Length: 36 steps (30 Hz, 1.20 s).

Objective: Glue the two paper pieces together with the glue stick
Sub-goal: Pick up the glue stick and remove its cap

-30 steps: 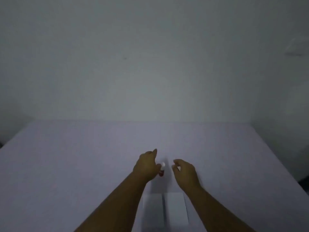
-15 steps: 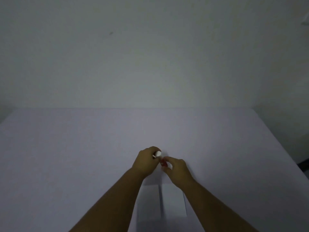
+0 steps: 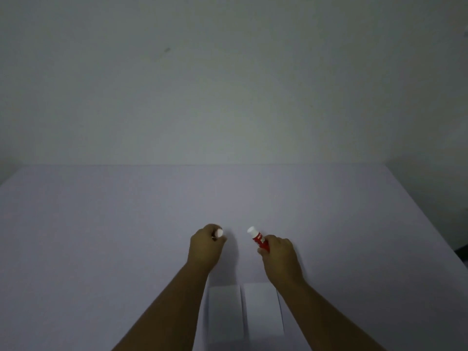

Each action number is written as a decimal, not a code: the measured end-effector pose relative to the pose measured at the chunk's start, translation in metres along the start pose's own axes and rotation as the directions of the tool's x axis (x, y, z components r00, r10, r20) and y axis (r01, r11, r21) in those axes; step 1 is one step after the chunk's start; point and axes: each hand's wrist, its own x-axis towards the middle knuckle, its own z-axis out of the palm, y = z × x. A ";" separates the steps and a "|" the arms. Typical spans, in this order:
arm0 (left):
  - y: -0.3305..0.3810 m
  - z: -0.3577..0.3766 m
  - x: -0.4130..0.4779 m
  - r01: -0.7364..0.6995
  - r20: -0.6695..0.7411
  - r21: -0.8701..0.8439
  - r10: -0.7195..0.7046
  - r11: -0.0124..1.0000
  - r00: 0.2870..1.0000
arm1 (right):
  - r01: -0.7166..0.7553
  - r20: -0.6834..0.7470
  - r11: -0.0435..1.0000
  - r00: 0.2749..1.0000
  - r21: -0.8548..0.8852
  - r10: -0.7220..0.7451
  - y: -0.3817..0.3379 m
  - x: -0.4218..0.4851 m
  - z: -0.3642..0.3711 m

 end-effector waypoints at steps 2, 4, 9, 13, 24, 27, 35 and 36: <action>-0.011 0.008 0.001 -0.030 0.034 0.116 0.027 0.993 0.999 | -0.010 -0.008 0.998 1.000 0.055 0.010 0.003 -0.001 0.002; -0.018 0.014 0.002 -0.023 0.054 0.155 0.015 0.988 0.998 | -0.013 -0.015 0.995 1.000 0.094 0.015 0.004 -0.003 0.006; -0.027 0.024 0.007 -0.045 0.057 0.216 0.033 0.975 0.998 | -0.012 -0.024 0.987 1.000 0.163 0.016 0.005 -0.009 0.014; -0.034 0.027 0.007 -0.064 0.050 0.236 0.053 0.970 0.997 | -0.023 -0.019 0.980 0.999 0.197 0.027 0.005 -0.012 0.017; -0.030 0.017 -0.001 -0.126 0.045 0.204 0.119 0.971 0.992 | -0.024 0.002 0.975 1.000 0.219 0.024 0.000 -0.015 0.015; -0.010 0.007 -0.013 -0.115 -0.049 -0.064 0.112 0.991 0.993 | -0.021 0.020 0.966 1.000 0.258 0.016 -0.008 -0.015 0.011; 0.039 -0.006 -0.042 0.094 0.219 -0.582 0.045 0.807 0.975 | -0.019 0.110 0.892 0.993 0.452 -0.034 -0.043 -0.026 -0.018; 0.040 -0.008 -0.043 0.092 0.208 -0.598 0.044 0.797 0.977 | -0.028 0.119 0.881 0.992 0.472 -0.032 -0.046 -0.028 -0.022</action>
